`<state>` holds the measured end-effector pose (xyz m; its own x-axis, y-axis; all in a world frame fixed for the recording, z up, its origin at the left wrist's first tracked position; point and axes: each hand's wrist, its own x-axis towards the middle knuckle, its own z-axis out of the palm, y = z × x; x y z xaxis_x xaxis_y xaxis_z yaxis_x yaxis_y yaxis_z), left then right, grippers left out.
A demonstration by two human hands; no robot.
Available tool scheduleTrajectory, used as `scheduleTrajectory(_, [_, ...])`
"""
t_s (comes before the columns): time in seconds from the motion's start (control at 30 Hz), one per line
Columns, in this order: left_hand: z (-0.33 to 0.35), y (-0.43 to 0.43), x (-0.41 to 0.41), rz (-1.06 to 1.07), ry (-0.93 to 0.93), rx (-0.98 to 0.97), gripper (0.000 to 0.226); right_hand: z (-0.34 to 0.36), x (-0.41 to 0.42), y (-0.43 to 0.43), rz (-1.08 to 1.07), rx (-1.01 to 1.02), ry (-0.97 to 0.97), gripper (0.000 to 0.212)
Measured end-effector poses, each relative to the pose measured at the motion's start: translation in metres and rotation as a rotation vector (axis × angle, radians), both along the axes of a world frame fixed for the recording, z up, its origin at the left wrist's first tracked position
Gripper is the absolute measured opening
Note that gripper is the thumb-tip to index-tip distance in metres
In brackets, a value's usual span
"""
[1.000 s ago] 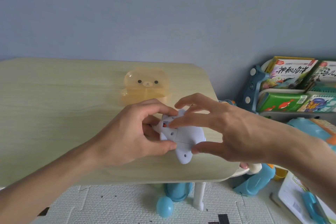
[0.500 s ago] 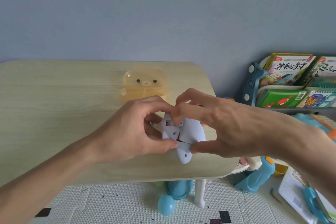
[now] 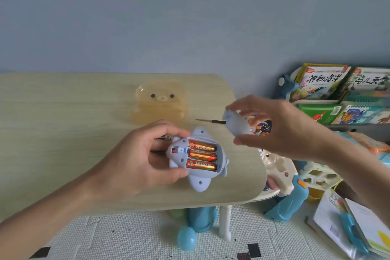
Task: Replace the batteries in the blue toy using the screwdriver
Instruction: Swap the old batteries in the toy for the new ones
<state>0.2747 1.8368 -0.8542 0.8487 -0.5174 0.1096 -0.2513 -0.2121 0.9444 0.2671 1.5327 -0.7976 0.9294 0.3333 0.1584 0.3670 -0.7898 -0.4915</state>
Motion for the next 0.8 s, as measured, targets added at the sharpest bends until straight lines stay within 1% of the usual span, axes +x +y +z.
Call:
scheduleTrajectory(0.07, [-0.001, 0.001, -0.002, -0.003, -0.001, -0.012, 0.056, -0.014, 0.000, -0.002, -0.020, -0.095, 0.021, 0.060])
scheduleTrajectory(0.17, [-0.002, 0.003, -0.003, -0.011, 0.003, -0.011, 0.058, -0.028, 0.002, -0.003, 0.028, -0.159, 0.031, 0.057])
scheduleTrajectory(0.4, [-0.001, 0.002, -0.008, -0.015, 0.073, -0.065, 0.057, -0.035, 0.002, 0.002, 0.059, -0.166, 0.069, 0.056])
scheduleTrajectory(0.47, [-0.001, 0.003, -0.007, -0.011, 0.079, -0.069, 0.057, -0.035, -0.001, 0.004, 0.039, -0.165, 0.067, 0.059])
scheduleTrajectory(0.53, [-0.002, 0.002, -0.006, -0.002, 0.093, -0.072, 0.057, -0.031, -0.005, 0.004, 0.008, -0.106, 0.036, 0.057])
scheduleTrajectory(0.6, [-0.004, 0.002, -0.006, 0.000, 0.115, -0.076, 0.057, -0.025, -0.011, 0.005, -0.009, 0.003, 0.040, 0.055])
scheduleTrajectory(0.67, [-0.005, 0.000, -0.006, -0.006, 0.129, -0.086, 0.056, -0.019, -0.021, 0.006, 0.006, 0.087, 0.093, 0.062])
scheduleTrajectory(0.73, [-0.006, -0.001, -0.009, -0.001, 0.141, -0.124, 0.055, -0.020, -0.032, 0.011, 0.031, 0.118, 0.186, 0.070])
scheduleTrajectory(0.8, [-0.007, -0.003, -0.010, 0.006, 0.151, -0.179, 0.055, -0.025, -0.039, 0.017, 0.032, 0.185, 0.229, 0.066])
